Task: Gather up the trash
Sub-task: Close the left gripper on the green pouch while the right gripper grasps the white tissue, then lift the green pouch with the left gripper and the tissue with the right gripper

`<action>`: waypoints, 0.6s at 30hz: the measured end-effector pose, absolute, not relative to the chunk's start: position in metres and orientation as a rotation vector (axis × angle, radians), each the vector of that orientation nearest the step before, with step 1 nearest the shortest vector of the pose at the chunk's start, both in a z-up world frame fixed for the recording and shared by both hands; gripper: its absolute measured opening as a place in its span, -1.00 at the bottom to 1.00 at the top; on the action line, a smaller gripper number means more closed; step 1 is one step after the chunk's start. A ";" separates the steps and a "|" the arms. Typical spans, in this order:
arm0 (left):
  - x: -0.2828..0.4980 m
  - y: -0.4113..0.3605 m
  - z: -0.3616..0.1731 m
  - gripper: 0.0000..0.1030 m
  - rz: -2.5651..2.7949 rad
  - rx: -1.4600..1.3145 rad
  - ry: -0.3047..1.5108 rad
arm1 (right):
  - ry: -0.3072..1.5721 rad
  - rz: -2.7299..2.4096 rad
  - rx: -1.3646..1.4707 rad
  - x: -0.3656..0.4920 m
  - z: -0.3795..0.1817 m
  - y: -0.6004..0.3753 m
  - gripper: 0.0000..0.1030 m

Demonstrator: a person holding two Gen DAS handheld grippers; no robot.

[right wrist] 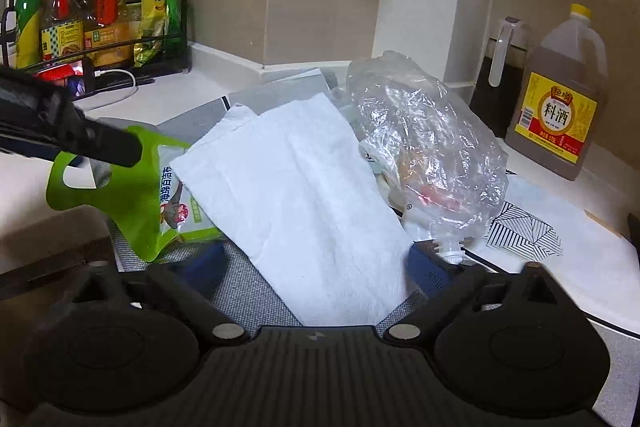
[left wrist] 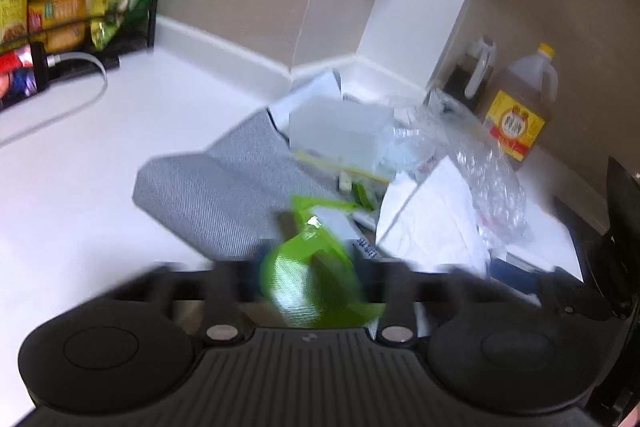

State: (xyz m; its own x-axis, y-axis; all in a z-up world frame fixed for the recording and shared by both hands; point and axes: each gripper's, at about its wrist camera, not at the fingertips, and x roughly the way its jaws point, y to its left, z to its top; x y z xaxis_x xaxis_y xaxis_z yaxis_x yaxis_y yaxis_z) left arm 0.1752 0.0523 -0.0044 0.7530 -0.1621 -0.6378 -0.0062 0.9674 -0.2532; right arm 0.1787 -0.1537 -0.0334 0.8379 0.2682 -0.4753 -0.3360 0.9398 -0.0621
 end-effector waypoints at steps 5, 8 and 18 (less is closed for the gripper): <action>0.151 0.061 0.000 -0.70 -0.077 -0.248 0.649 | 0.468 0.302 -0.115 0.164 -0.036 -0.162 -0.83; 0.133 0.070 0.009 -0.70 -0.085 -0.270 0.631 | 0.434 0.302 -0.064 0.149 -0.033 -0.171 -0.87; 0.072 0.084 0.036 -0.70 -0.101 -0.295 0.547 | 0.334 0.303 -0.026 0.103 -0.015 -0.186 -0.88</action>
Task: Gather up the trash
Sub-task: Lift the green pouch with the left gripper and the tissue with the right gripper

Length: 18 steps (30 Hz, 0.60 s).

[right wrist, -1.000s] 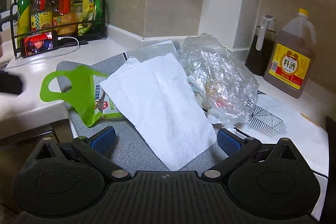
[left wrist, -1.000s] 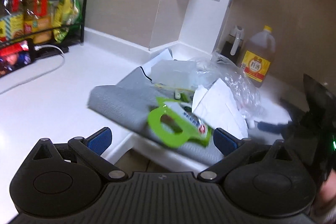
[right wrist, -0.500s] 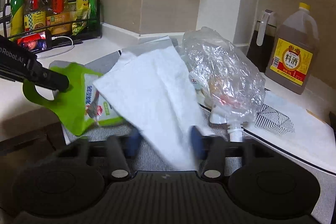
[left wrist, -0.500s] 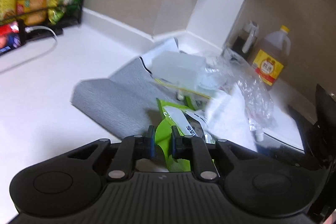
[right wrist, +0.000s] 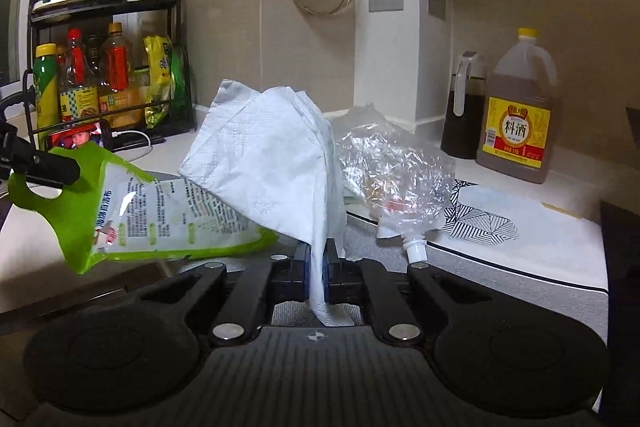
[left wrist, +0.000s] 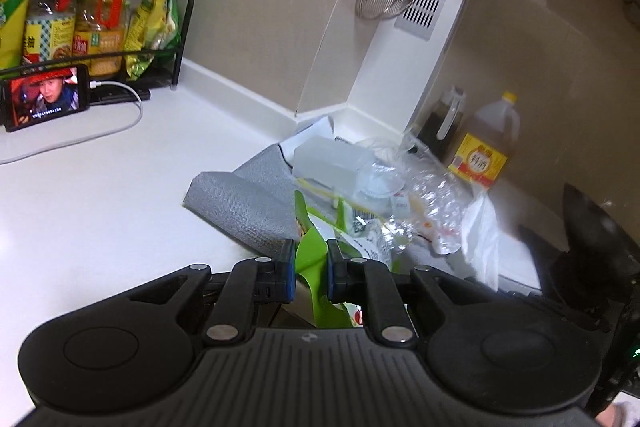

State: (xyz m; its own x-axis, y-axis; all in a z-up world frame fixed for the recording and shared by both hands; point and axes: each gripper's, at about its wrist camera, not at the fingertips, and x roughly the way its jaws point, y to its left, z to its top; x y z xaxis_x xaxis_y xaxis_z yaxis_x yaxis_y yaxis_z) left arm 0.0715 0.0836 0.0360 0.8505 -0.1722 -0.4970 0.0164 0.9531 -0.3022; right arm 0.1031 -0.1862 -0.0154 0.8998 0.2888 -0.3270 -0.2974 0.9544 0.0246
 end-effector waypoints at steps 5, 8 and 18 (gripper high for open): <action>0.048 0.079 0.052 -0.70 -0.121 -0.267 0.494 | 0.352 0.308 -0.031 0.092 -0.019 -0.185 -0.88; 0.039 0.074 0.055 -0.70 -0.133 -0.253 0.480 | 0.354 0.302 -0.030 0.088 -0.020 -0.184 -0.88; -0.005 0.082 0.055 -0.70 -0.142 -0.260 0.465 | 0.304 0.357 0.030 0.044 -0.005 -0.190 -0.88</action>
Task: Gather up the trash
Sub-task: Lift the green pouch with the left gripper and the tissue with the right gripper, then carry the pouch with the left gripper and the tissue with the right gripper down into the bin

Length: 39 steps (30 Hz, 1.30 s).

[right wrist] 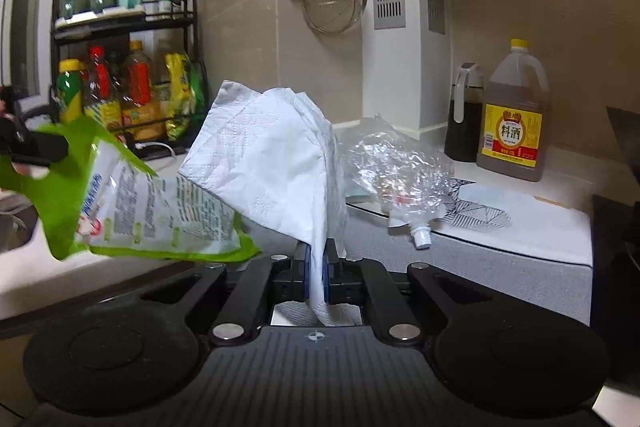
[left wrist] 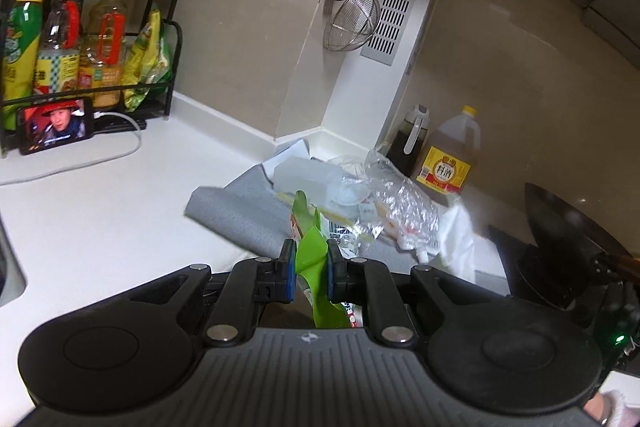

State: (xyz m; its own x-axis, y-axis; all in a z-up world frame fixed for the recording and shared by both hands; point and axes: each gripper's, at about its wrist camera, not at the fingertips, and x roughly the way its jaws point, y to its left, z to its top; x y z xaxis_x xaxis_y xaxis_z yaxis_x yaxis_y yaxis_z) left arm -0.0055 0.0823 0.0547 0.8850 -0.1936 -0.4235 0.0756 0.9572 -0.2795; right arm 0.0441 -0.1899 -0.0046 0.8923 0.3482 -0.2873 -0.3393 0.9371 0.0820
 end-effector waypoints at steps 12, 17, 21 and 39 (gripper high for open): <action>-0.065 0.094 0.004 -0.70 -0.056 -0.198 0.571 | 0.342 0.502 0.007 -0.029 -0.020 -0.167 -0.88; -0.079 0.091 -0.021 -0.70 -0.047 -0.205 0.624 | 0.430 0.531 0.006 -0.036 -0.041 -0.152 -0.88; -0.083 0.092 -0.035 -0.70 -0.059 -0.221 0.667 | 0.476 0.529 -0.022 -0.039 -0.055 -0.144 -0.88; -0.083 0.083 -0.037 -0.70 -0.143 -0.208 0.665 | 0.531 0.500 -0.062 -0.039 -0.070 -0.138 -0.88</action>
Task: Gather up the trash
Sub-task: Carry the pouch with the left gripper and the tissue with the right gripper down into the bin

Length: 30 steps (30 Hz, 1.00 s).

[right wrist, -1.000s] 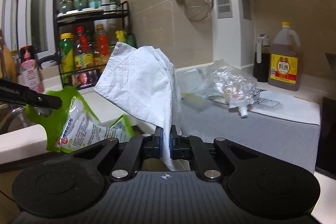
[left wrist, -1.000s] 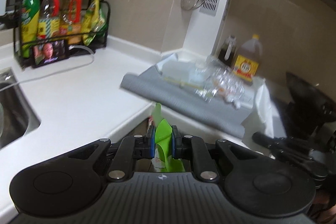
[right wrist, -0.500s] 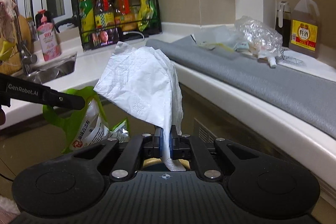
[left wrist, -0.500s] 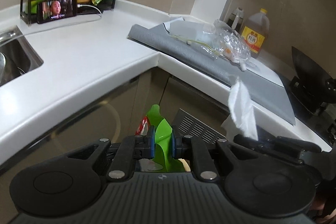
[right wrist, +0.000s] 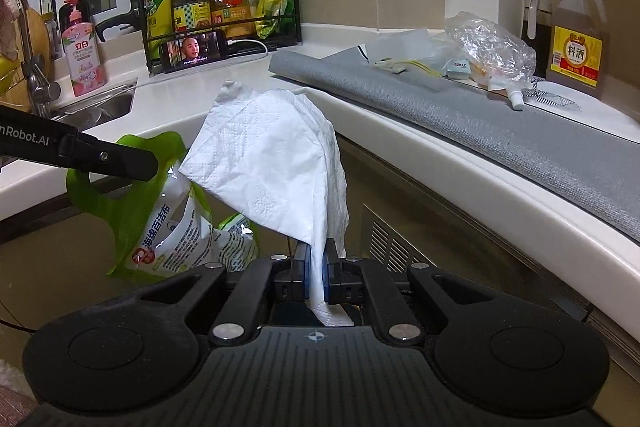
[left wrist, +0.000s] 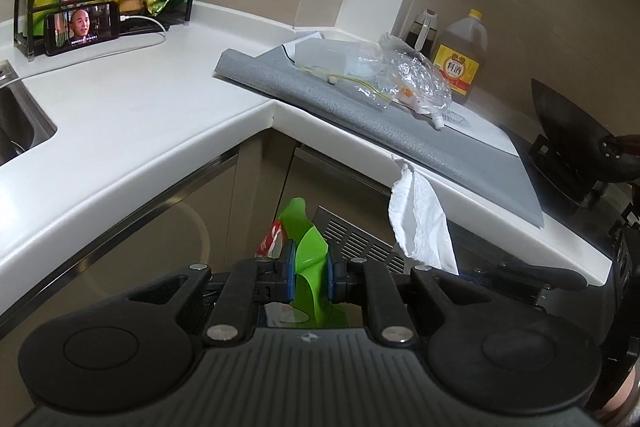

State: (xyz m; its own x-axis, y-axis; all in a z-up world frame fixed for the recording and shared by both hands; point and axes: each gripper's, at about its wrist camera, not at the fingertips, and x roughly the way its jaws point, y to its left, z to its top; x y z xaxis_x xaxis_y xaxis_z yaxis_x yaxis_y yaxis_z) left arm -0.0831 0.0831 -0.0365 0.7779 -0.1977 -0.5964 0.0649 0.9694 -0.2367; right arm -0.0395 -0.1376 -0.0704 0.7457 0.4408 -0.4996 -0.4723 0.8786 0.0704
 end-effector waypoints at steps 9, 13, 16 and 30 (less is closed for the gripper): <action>-0.074 0.082 -0.040 -0.70 -0.118 -0.195 0.699 | 0.542 0.503 -0.058 -0.037 -0.072 -0.139 -0.88; -0.068 0.081 -0.042 -0.70 -0.117 -0.183 0.708 | 0.552 0.505 -0.059 -0.036 -0.074 -0.139 -0.88; -0.066 0.079 -0.043 -0.70 -0.120 -0.179 0.707 | 0.560 0.508 -0.063 -0.036 -0.076 -0.138 -0.88; -0.048 0.075 -0.063 -0.70 -0.105 -0.157 0.781 | 0.585 0.496 -0.072 -0.025 -0.083 -0.137 -0.88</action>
